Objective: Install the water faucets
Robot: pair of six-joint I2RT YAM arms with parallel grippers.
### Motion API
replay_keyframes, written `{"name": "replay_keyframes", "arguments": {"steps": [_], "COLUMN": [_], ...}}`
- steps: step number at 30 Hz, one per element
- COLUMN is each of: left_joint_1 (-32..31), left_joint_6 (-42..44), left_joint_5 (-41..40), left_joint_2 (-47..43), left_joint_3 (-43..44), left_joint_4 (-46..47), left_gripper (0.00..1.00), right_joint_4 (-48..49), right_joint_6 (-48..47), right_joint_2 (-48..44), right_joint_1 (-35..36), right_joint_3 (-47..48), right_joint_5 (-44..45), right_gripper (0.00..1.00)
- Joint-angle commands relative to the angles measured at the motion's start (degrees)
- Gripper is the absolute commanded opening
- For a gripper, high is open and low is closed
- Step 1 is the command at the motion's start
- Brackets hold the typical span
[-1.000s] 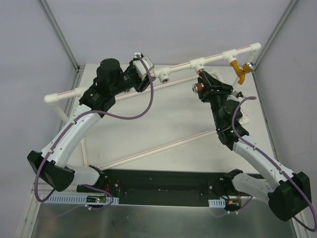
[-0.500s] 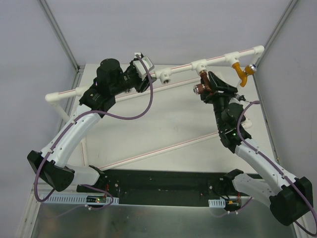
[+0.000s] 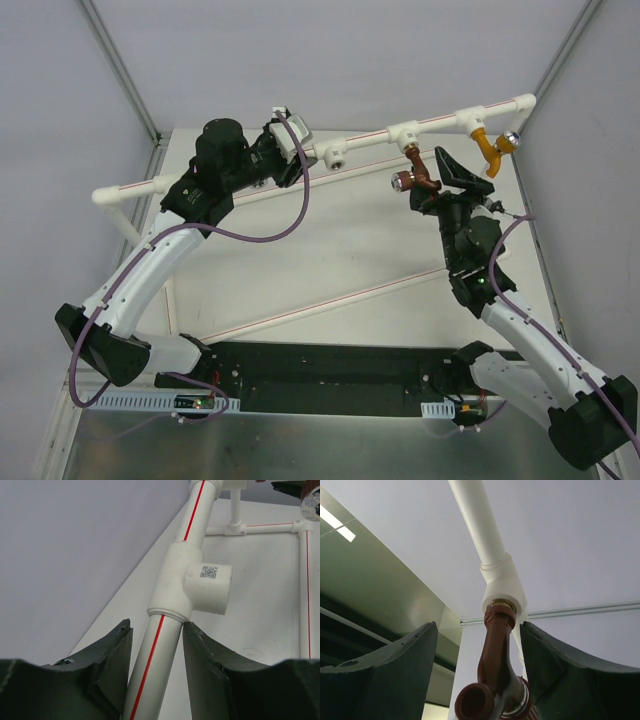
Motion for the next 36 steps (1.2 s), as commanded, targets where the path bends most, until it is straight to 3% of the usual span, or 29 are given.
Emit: {"name": "replay_keyframes", "arguments": {"steps": [1,12,16,20,24,28,36], "left_joint_1": [-2.29,-2.29,-2.29,-2.29,-2.29,-2.29,-2.37], "left_joint_6": [-9.44,-9.36,-9.36,-9.53,-9.53,-9.53,-9.62], "left_joint_5": [4.79,4.70,4.79,5.05,5.31,5.40,5.75], "left_joint_2": [2.94,3.02,3.20,3.11,3.29,3.20,3.64], "left_joint_3": [-5.99,-6.08,-5.99,-5.99,-5.90,-5.90,-5.82], "left_joint_4": [-26.35,-26.35,-26.35,-26.35,-26.35,-26.35,-26.35], "left_gripper": [0.00,0.00,0.00,0.00,0.00,0.00,0.00], "right_joint_4": [-1.77,-10.20,-18.18,-29.53,-37.18,-44.21,-36.50], "right_joint_6": [-1.35,-7.68,-18.19,-40.75,-74.49,-101.76,-144.13], "right_joint_2": [-5.37,-19.43,-27.86,-33.32,-33.34,-30.35,-29.74], "right_joint_1": [-0.17,-0.25,-0.25,-0.25,-0.34,-0.17,-0.25], "right_joint_3": [-2.02,-8.87,-9.23,-5.73,-0.02,5.96,4.92], "right_joint_5": [0.44,3.25,3.43,2.47,-3.06,-8.79,-18.52], "right_gripper": [0.73,0.73,0.73,0.72,0.73,0.71,0.72]}}
